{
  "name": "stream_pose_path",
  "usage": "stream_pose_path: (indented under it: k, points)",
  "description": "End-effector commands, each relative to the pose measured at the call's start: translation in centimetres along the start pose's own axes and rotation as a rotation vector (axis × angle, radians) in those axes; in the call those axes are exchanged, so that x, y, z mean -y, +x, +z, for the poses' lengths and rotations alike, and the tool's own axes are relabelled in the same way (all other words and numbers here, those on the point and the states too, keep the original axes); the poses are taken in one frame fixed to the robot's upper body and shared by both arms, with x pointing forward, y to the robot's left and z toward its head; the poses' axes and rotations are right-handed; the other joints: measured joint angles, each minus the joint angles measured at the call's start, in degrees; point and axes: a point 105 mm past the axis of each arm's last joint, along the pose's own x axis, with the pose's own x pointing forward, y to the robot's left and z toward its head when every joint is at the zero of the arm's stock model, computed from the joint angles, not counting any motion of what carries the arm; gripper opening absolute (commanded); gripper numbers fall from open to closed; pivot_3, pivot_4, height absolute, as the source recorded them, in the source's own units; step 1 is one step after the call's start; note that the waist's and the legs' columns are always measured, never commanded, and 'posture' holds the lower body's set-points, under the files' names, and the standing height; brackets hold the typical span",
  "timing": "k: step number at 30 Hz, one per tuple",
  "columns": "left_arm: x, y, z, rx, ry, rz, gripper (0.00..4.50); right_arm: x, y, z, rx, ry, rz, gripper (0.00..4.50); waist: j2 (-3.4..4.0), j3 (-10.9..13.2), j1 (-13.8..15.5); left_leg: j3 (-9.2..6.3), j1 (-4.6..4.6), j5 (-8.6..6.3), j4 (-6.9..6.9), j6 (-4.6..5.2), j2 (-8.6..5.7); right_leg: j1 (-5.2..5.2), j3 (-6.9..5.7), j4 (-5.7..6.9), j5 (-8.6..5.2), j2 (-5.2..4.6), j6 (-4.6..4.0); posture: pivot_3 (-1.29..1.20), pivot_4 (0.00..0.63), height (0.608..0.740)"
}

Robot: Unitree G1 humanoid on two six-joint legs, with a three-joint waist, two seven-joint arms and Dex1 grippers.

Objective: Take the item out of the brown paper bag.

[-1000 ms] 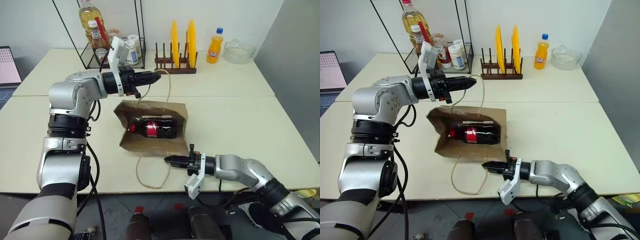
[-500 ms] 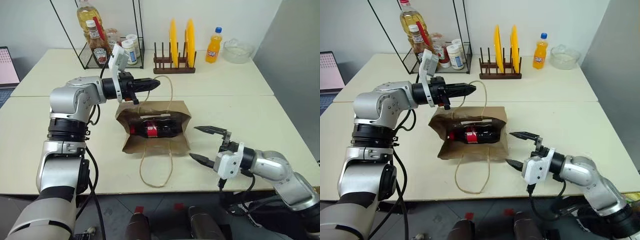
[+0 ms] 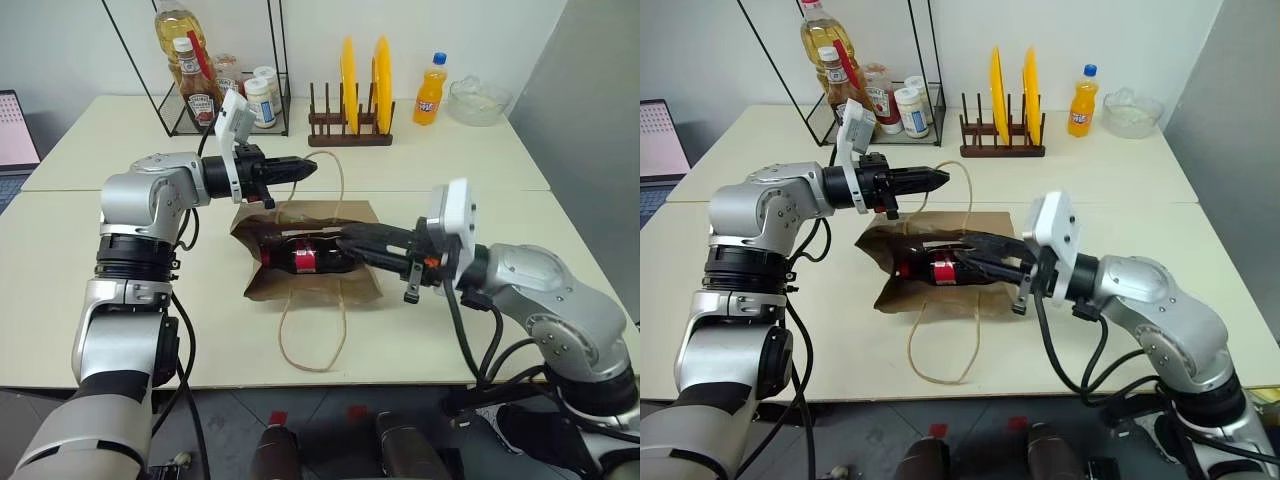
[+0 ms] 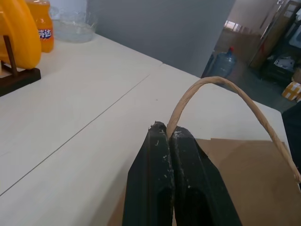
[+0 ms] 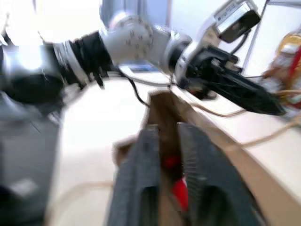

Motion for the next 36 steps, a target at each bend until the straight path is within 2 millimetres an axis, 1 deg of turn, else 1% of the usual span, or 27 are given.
stream_pose_path:
  k: [1, 4, 6, 9, 13, 15, 16, 18, 19, 20, 21, 22, 24, 25, 27, 30, 34, 36]
  points:
    - [0.1, -0.3, 1.6, 0.021, 0.054, 0.012, 0.0, -0.7, 1.0, 0.4, 0.025, 0.094, 0.065, 0.03, 0.0, 0.0, 0.0, -0.03, -0.01, 0.0, 0.0, 0.0, 0.01, 0.0, -0.05, -0.01, 0.0, 0.0, 0.0, 0.0, 0.15, 0.74]
    - [0.1, -0.3, 1.5, 0.021, 0.052, 0.011, 0.0, -0.8, 2.7, -1.2, 0.013, 0.128, 0.09, 0.03, 0.02, 0.0, -0.1, -0.05, -0.03, 0.0, -0.01, 0.01, 0.02, -0.02, -0.08, -0.01, -0.01, 0.01, 0.01, 0.0, 0.15, 0.74]
    - [0.2, -0.2, 1.5, 0.02, 0.053, 0.009, 0.0, -0.4, 4.1, -2.1, 0.023, 0.142, 0.087, 0.03, 0.02, 0.0, -0.1, -0.06, -0.04, 0.0, -0.02, 0.01, 0.03, -0.05, -0.1, 0.0, -0.02, 0.01, 0.02, 0.0, 0.15, 0.74]
    - [0.2, -0.2, 1.7, 0.022, 0.057, 0.012, 0.0, 0.3, 5.7, -2.6, 0.051, 0.14, 0.073, 0.03, 0.03, 0.0, -0.2, -0.07, -0.07, 0.0, -0.02, 0.01, 0.03, -0.09, -0.12, 0.01, -0.02, 0.02, 0.02, 0.0, 0.15, 0.74]
    - [0.3, -0.3, 1.7, 0.023, 0.059, 0.016, 0.0, 1.0, 7.0, -3.0, 0.08, 0.134, 0.043, 0.03, 0.04, 0.0, -0.2, -0.13, -0.12, 0.0, -0.01, -0.01, 0.03, -0.11, -0.18, 0.02, -0.02, 0.01, 0.02, 0.0, 0.15, 0.74]
    - [0.5, -0.2, 1.7, 0.024, 0.06, 0.014, 0.0, 1.9, 7.3, -4.0, 0.046, 0.082, -0.011, 0.03, 0.04, 0.0, -0.1, -0.19, -0.13, 0.0, -0.02, -0.01, 0.04, -0.11, -0.27, 0.02, -0.02, 0.01, 0.02, 0.0, 0.15, 0.74]
    - [0.6, -0.2, 1.7, 0.025, 0.06, 0.013, 0.0, 2.4, 7.3, -4.6, 0.023, 0.049, -0.042, 0.03, 0.04, 0.0, -0.1, -0.23, -0.15, 0.01, -0.02, -0.01, 0.05, -0.11, -0.31, 0.02, -0.02, 0.01, 0.01, 0.0, 0.15, 0.74]
    - [0.7, -0.1, 1.8, 0.028, 0.062, 0.012, 0.0, 4.4, 6.9, -6.2, -0.067, -0.104, -0.167, 0.03, 0.04, 0.0, -0.1, -0.28, -0.16, 0.01, -0.02, -0.01, 0.05, -0.11, -0.36, 0.03, -0.03, 0.01, 0.01, 0.0, 0.15, 0.74]
    - [0.7, -0.1, 1.8, 0.03, 0.064, 0.014, 0.0, 5.9, 6.2, -7.2, -0.151, -0.232, -0.255, 0.03, 0.05, 0.0, -0.1, -0.29, -0.16, 0.01, -0.02, -0.01, 0.05, -0.11, -0.38, 0.03, -0.03, 0.0, 0.01, 0.0, 0.15, 0.74]
    - [0.7, -0.1, 1.8, 0.031, 0.066, 0.015, 0.0, 6.9, 5.5, -7.9, -0.209, -0.322, -0.307, 0.03, 0.05, 0.0, -0.1, -0.29, -0.16, 0.01, -0.01, -0.02, 0.04, -0.11, -0.38, 0.03, -0.03, 0.0, 0.01, 0.0, 0.15, 0.74]
    - [0.7, -0.1, 1.7, 0.032, 0.066, 0.016, 0.0, 7.5, 5.1, -8.3, -0.241, -0.374, -0.333, 0.03, 0.05, 0.0, 0.0, -0.29, -0.16, 0.01, -0.01, -0.02, 0.03, -0.1, -0.38, 0.03, -0.03, -0.02, 0.01, 0.0, 0.15, 0.74]
    - [0.7, -0.1, 1.6, 0.031, 0.068, 0.015, 0.0, 8.1, 4.4, -8.8, -0.317, -0.496, -0.356, 0.03, 0.05, 0.0, 0.0, -0.29, -0.17, 0.01, -0.01, -0.02, 0.03, -0.11, -0.38, 0.02, -0.03, -0.02, 0.01, 0.0, 0.15, 0.74]
    - [0.9, -0.1, 1.4, 0.029, 0.072, 0.011, 0.0, 8.3, 4.0, -9.2, -0.378, -0.595, -0.34, 0.03, 0.05, 0.0, -0.1, -0.28, -0.17, 0.01, -0.02, -0.02, 0.03, -0.11, -0.38, 0.02, -0.03, -0.02, 0.01, 0.0, 0.15, 0.74]
    - [0.9, 0.0, 1.4, 0.029, 0.075, 0.012, 0.0, 8.4, 3.9, -9.2, -0.4, -0.647, -0.326, 0.19, 0.06, 0.0, -0.1, -0.28, -0.17, 0.01, -0.04, -0.02, 0.03, -0.11, -0.38, 0.02, -0.03, -0.01, 0.0, 0.0, 0.15, 0.74]
    - [0.9, 0.1, 1.3, 0.03, 0.078, 0.013, 0.0, 8.1, 4.0, -9.2, -0.417, -0.691, -0.294, 0.6, 0.06, 0.0, -0.2, -0.3, -0.17, 0.01, -0.08, -0.02, 0.04, -0.15, -0.4, 0.03, -0.06, -0.01, -0.03, 0.0, 0.15, 0.74]
    - [0.9, 0.2, 1.2, 0.031, 0.083, 0.012, 0.0, 7.6, 4.4, -9.2, -0.433, -0.701, -0.246, 1.6, 0.06, 0.0, -0.2, -0.31, -0.18, 0.01, -0.08, -0.03, 0.04, -0.13, -0.42, 0.03, -0.05, -0.02, -0.04, 0.0, 0.15, 0.74]
    - [1.0, 0.3, 1.4, 0.04, 0.086, 0.01, 0.0, 6.8, 5.2, -9.3, -0.455, -0.632, -0.186, 3.03, 0.06, 0.0, -0.2, -0.38, -0.16, 0.02, -0.06, -0.03, 0.04, -0.09, -0.49, 0.06, -0.05, -0.02, -0.04, 0.0, 0.15, 0.74]
    - [1.1, 0.3, 1.3, 0.043, 0.086, 0.011, 0.0, 6.6, 5.5, -9.7, -0.492, -0.614, -0.152, 3.66, 0.06, 0.0, -0.2, -0.46, -0.17, 0.03, -0.06, -0.04, 0.04, -0.07, -0.56, 0.07, -0.05, -0.02, -0.04, 0.0, 0.15, 0.74]
